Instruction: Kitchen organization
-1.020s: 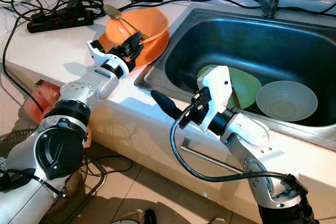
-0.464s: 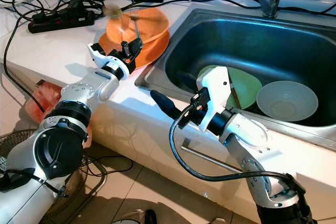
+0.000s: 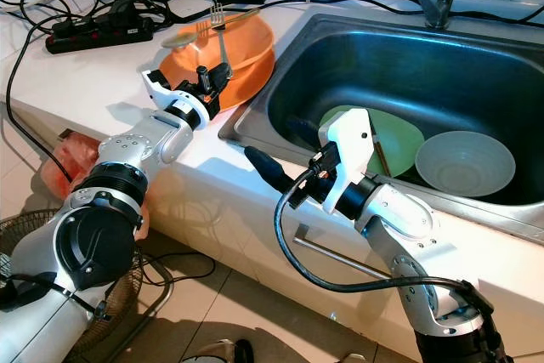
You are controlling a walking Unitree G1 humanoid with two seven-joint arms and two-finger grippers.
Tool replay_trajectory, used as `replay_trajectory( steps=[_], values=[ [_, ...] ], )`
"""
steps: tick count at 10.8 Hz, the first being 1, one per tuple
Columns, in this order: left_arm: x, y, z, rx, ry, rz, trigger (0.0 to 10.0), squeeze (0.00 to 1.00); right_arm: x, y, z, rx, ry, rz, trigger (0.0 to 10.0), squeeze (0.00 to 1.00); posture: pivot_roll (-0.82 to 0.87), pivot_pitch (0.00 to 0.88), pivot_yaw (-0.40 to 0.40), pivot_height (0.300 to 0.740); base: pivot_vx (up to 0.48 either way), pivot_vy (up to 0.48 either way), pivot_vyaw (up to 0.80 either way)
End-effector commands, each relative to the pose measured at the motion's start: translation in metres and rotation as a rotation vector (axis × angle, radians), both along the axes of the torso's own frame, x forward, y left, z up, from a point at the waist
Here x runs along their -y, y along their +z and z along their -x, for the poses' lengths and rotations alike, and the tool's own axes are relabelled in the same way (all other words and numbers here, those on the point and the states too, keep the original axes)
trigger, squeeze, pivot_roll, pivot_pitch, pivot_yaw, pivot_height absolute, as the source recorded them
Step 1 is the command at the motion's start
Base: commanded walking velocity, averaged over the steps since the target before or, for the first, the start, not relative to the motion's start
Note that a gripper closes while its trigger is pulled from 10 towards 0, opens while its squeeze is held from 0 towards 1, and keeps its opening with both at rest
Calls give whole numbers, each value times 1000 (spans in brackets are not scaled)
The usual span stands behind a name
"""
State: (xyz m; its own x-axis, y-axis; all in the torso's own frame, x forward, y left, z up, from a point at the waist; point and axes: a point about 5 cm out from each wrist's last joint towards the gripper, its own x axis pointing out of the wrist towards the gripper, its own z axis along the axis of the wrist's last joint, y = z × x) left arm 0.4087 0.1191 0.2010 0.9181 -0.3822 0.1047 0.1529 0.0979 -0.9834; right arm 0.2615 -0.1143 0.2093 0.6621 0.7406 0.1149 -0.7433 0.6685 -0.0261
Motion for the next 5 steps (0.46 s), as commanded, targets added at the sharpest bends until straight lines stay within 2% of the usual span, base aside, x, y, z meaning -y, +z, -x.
replay_trajectory(
  steps=[1,2,3,5],
  values=[
    [-9,8,-3,-3,36,-29,0,0,-2,3,0,24,15,-2,10000,0,-34,94,163,740,0,0,0],
    [-8,5,-3,-43,24,-102,0,0,-2,4,-1,25,15,-2,10000,0,-32,93,161,740,0,0,0],
    [-7,10,-4,-58,20,-126,0,0,-2,4,-1,25,16,0,10000,0,-30,92,159,740,0,0,0],
    [-3,23,-7,-80,40,-124,0,0,-1,4,-2,26,19,4,10000,0,-22,92,153,740,0,0,0]
  ],
)
